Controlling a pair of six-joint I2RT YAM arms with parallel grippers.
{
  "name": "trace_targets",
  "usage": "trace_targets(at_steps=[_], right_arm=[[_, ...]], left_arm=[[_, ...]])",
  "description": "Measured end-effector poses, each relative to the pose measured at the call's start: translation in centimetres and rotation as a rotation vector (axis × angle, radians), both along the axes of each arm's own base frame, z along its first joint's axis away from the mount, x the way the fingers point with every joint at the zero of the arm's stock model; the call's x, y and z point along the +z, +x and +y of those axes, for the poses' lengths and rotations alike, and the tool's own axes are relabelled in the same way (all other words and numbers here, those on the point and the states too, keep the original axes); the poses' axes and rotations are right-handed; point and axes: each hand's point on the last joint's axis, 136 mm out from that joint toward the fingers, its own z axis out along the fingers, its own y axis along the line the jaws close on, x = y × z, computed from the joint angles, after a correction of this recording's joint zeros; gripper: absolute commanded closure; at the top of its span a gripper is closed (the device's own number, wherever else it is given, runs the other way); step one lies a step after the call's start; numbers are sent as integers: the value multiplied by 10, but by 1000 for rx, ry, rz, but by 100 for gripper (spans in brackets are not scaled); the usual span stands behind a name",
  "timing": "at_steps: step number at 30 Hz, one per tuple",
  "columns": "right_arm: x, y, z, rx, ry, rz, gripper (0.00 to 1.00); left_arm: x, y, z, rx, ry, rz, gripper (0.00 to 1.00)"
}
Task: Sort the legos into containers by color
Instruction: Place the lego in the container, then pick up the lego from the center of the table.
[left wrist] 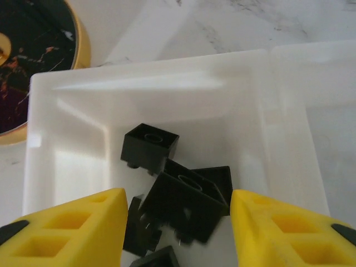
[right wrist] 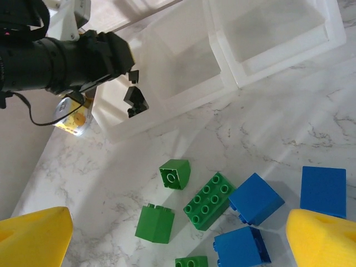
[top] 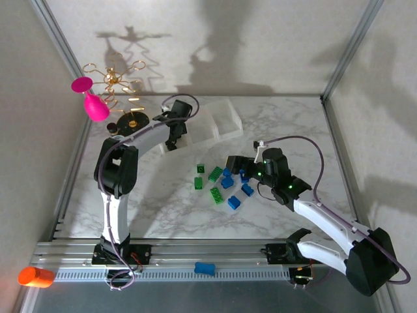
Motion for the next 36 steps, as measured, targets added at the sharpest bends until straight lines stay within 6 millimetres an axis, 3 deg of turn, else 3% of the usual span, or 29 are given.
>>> trace_targets(at_steps=[9, 16, 20, 23, 28, 36], right_arm=[[-1, 1, 0, -3, -4, 1, 1], [-13, 2, 2, 3, -21, 33, 1], [-19, 0, 3, 16, -25, 50, 1], [-24, -2, 6, 33, -32, 61, 1], [-40, -13, 13, 79, -61, 86, 1], [-62, -43, 32, 173, -94, 110, 1]], left_arm=[[6, -4, 0, -14, -19, 3, 46], [56, -43, -2, -59, -103, -64, 46], [73, -74, -22, -118, -157, -96, 46], [67, -102, -42, -174, -184, -78, 46], [39, -147, -75, -266, -220, 1, 43], [12, -195, -109, -360, -247, 70, 42]])
